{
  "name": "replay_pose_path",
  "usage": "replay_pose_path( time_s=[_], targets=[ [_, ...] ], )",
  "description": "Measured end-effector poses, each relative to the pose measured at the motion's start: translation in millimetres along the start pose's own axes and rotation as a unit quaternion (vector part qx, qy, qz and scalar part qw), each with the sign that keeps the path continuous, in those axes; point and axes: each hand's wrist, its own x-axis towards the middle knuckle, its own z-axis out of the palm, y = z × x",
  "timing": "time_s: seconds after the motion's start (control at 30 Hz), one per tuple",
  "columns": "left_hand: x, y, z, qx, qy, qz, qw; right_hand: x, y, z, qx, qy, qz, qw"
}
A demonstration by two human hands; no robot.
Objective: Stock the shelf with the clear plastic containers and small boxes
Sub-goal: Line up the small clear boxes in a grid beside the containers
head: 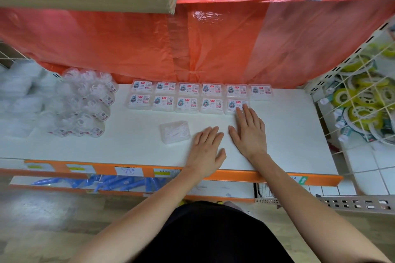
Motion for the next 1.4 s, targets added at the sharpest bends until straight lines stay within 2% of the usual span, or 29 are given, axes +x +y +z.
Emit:
replay_pose_path(
  time_s=[0.2,0.37,0.5,0.57,0.63,0.7,0.8,0.9,1.03,1.13,1.27,1.4],
  targets=[
    [0,-1,1,-0.009,0.005,0.005,1.000,-1,0,0,0.001,-0.004,0.003,1.000],
    [0,-5,-7,-0.058,-0.002,0.014,0.998,-2,-2,-4,0.025,0.027,-0.005,0.999],
    [-2,-20,-28,-0.104,0.078,0.009,0.991,-6,-3,-7,0.065,0.084,-0.022,0.994],
    [-5,-40,-42,-0.112,0.131,-0.018,0.985,-8,-3,-7,0.076,0.103,-0.029,0.991],
    [-11,-63,-54,-0.115,0.151,-0.063,0.980,-10,-4,-8,0.083,0.122,-0.041,0.988],
    [-19,-83,-63,-0.122,0.131,-0.113,0.977,-14,-5,-10,0.085,0.146,-0.062,0.984],
    [-27,-102,-66,-0.130,0.027,-0.160,0.978,-19,-8,-10,0.095,0.155,-0.066,0.981],
    [-29,-106,-62,-0.141,-0.026,-0.175,0.974,-22,-16,-9,0.142,0.120,-0.047,0.981],
    [-26,-99,-59,-0.200,-0.002,-0.159,0.967,-22,-44,-20,0.282,0.015,-0.007,0.959],
    [-20,-86,-60,-0.216,-0.001,-0.125,0.968,-19,-66,-29,0.374,-0.073,0.058,0.923],
    [-14,-65,-63,-0.232,0.027,-0.091,0.968,-15,-80,-30,0.482,-0.134,0.169,0.849],
    [-9,-53,-65,-0.244,0.045,-0.075,0.966,-18,-80,-34,0.537,-0.147,0.181,0.810]
  ],
)
